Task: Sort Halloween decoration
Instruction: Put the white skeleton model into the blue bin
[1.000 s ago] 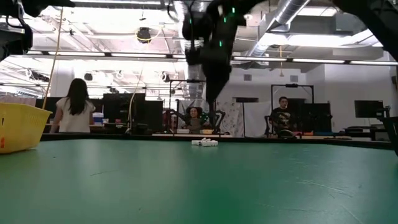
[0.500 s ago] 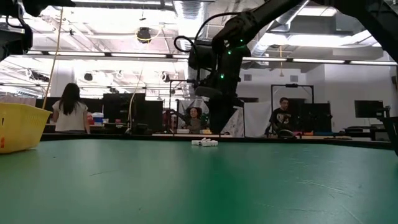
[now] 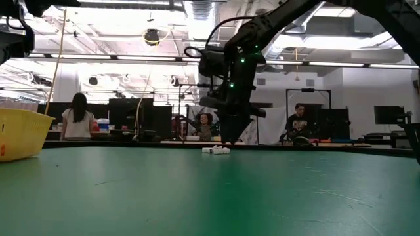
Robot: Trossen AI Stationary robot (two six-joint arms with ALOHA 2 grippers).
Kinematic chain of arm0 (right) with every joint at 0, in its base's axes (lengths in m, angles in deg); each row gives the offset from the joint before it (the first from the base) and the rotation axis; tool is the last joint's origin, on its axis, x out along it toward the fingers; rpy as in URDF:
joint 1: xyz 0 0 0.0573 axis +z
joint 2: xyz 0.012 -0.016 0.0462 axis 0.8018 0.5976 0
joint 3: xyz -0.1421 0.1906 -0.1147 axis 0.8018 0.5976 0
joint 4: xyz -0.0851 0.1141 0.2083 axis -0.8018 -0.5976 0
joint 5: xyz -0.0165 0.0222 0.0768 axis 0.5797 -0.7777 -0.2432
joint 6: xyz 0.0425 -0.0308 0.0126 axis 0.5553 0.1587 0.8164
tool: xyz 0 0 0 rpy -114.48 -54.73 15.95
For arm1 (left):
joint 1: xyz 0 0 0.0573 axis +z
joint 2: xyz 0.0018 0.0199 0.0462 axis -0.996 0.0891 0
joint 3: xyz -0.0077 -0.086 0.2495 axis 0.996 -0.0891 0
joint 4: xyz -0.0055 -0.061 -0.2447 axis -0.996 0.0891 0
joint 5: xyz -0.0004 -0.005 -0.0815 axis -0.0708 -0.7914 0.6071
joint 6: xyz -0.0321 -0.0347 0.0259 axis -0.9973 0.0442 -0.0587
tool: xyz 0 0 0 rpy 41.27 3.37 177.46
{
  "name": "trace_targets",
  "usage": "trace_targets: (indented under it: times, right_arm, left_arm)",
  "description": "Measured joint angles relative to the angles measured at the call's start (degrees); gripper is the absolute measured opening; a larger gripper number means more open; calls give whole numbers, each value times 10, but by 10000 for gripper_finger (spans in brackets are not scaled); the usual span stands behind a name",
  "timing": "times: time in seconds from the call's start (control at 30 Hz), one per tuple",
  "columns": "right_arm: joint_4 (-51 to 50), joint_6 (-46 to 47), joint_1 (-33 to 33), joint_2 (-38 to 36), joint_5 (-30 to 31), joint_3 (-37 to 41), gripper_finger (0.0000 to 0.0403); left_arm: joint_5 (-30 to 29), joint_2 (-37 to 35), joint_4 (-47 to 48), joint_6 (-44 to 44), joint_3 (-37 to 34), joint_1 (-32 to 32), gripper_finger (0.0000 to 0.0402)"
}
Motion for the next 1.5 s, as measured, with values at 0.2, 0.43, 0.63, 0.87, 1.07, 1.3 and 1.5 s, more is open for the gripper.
trace_targets:
  times: [0.2,0.43,0.63,0.87,1.07,1.3,1.5]
  right_arm:
    - [37,41,7,0,-11,32,120]
    - [64,47,24,-1,3,36,120]
    - [63,55,35,0,2,37,120]
    - [56,68,42,0,17,37,115]
    - [48,71,36,0,32,37,87]
    - [38,80,33,0,32,36,23]
    - [38,80,33,0,32,36,3]
  left_arm:
    - [0,0,0,0,0,0,226]
    - [0,0,0,0,0,0,226]
    - [4,0,0,-1,0,0,226]
    - [4,0,0,-1,0,0,226]
    - [3,0,0,-1,0,0,226]
    - [3,0,0,-1,0,0,226]
    - [3,0,0,-1,0,0,226]
